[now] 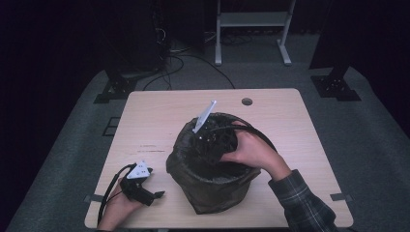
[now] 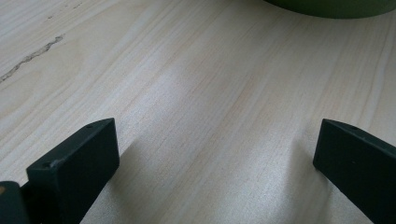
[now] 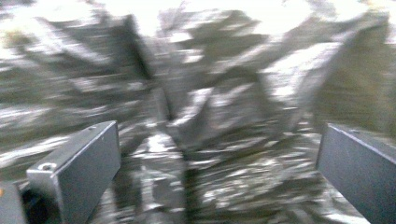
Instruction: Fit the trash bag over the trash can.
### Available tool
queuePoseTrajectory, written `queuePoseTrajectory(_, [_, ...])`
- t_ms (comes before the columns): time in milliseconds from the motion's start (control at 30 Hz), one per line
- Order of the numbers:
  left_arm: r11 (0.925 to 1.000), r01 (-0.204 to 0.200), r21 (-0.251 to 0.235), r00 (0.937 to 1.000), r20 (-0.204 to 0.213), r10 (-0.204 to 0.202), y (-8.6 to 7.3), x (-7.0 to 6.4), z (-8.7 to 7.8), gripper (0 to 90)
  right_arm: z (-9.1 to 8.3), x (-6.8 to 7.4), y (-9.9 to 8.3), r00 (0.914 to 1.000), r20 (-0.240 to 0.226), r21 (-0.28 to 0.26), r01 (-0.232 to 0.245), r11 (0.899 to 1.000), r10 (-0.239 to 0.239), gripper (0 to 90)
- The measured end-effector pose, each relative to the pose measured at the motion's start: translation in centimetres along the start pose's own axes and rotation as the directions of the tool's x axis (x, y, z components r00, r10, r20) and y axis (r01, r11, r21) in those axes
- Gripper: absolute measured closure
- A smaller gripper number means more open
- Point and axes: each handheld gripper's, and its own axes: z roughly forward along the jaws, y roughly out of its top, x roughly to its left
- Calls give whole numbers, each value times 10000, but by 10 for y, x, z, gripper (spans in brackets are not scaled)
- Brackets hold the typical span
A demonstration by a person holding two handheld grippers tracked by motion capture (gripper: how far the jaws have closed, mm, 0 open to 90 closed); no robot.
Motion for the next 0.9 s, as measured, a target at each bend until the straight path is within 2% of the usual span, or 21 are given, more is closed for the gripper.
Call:
queuePoseTrajectory(167, [10000,-2,3,10000,-5,2,0,0,0,0,0,18,-6,9992,-304,52,251,9997,-250,0])
queuePoseTrajectory(433, [10000,4,9,10000,5,-4,0,0,0,0,10,27,-4,9943,-980,328,445,9985,-411,0])
queuePoseTrajectory(500, [10000,1,10,10000,4,-1,0,0,0,0,13,26,-5,9942,-997,395,449,9982,-408,0])
queuePoseTrajectory(600, [10000,0,10,10000,2,0,0,0,0,0,7,20,-5,9960,-857,104,273,9996,-263,0])
queuePoseTrajectory(733, [10000,-1,10,10000,0,1,0,0,0,0,-12,9,-7,9984,-571,-500,-34,9987,6,0])
queuePoseTrajectory(900, [10000,-1,11,10000,0,1,0,0,0,0,-34,-3,-16,9984,-384,-1092,-452,9930,413,0])
